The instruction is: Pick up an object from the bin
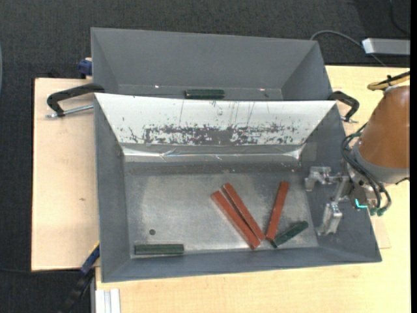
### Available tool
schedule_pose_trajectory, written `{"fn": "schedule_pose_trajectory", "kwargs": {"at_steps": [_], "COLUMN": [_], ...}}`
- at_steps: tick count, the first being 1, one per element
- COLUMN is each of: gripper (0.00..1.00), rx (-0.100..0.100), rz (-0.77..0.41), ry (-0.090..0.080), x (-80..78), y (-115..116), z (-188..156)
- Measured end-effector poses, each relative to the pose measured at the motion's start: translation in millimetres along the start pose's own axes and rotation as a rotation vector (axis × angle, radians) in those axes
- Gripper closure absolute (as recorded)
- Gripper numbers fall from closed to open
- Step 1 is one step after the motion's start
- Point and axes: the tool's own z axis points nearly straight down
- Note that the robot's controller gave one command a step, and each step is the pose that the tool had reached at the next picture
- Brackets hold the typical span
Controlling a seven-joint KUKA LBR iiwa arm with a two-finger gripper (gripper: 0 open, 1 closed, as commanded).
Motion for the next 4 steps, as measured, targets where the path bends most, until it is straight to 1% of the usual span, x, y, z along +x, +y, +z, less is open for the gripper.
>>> {"fn": "schedule_pose_trajectory", "kwargs": {"at_steps": [1, 2, 3, 4], "gripper": [0.0, 0.0, 0.0, 0.0], "rx": [0.002, 0.005, 0.003, 0.004], "rz": [-0.002, -0.301, -0.547, -0.603], "ry": [-0.008, -0.012, -0.008, -0.009], "x": [-2.2, -1.8, 1.9, -0.4], "y": [0.6, 29.0, 38.1, 45.4], "z": [-4.1, 53.8, 4.9, 9.5]}}
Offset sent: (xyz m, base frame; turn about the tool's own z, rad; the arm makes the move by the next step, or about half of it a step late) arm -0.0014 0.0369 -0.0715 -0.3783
